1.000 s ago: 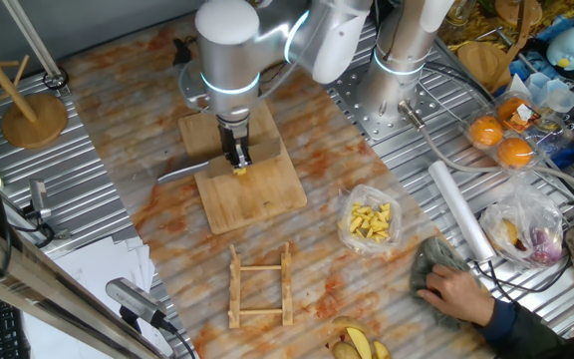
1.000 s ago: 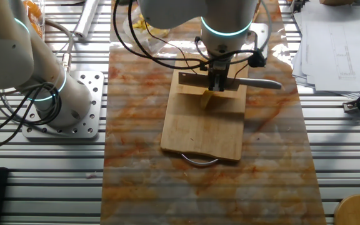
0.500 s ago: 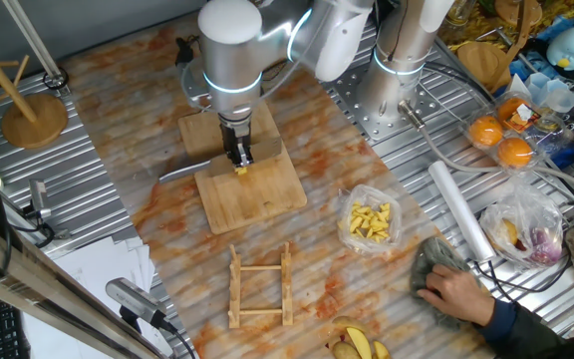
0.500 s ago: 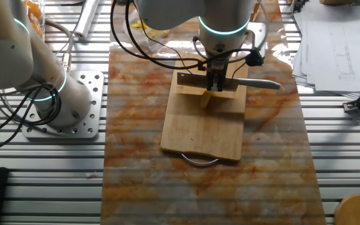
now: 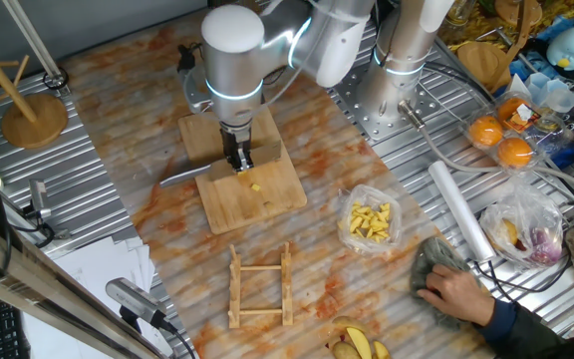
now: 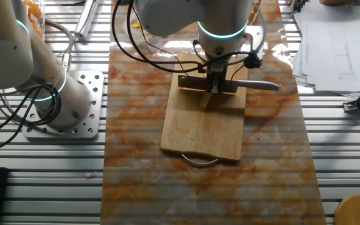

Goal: Chop the potatoes

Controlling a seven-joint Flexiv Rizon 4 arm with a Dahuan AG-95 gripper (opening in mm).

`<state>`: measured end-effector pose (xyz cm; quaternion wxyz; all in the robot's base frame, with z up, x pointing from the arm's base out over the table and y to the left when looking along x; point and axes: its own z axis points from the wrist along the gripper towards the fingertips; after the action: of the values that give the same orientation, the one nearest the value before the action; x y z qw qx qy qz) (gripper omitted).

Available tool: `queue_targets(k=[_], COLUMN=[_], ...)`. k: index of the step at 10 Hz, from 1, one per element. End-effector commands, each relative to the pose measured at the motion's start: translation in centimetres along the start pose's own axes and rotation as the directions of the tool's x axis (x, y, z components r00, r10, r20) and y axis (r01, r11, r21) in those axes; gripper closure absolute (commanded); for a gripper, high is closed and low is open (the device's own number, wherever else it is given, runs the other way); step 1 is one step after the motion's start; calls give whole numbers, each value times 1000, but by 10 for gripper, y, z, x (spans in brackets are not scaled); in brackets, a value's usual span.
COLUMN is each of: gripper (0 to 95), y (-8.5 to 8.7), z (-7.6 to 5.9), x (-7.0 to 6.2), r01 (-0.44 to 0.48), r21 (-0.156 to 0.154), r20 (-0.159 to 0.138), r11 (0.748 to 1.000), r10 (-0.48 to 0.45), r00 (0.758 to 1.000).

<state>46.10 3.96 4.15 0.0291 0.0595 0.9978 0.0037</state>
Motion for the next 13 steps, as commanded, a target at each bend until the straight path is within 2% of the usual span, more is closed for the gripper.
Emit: queue_targets(k=[1,2,3,4,5,6,8,10,13], gripper=[950,950,950,950,950,950,950,950,950], y=[2,2,1,1,1,1,-1,-4,-5], z=[10,9,2,-4,-10,-22,-29,-31,-24], x=[-1,0,-1,-1,-2,-2,-2,-2,-2], r01=[0,5,2,2,-16,-8,-8,-6,-5], r21=[17,29,-3,-14,-53,-43,-30,-27,-21], r20=[16,0,5,8,1,0,1,-2,-4], r11=[1000,1000,1000,1000,998,999,1000,1000,1000], r10=[-1,-5,-2,-2,16,8,8,6,5], r00=[1000,1000,1000,1000,1000,1000,1000,1000,1000])
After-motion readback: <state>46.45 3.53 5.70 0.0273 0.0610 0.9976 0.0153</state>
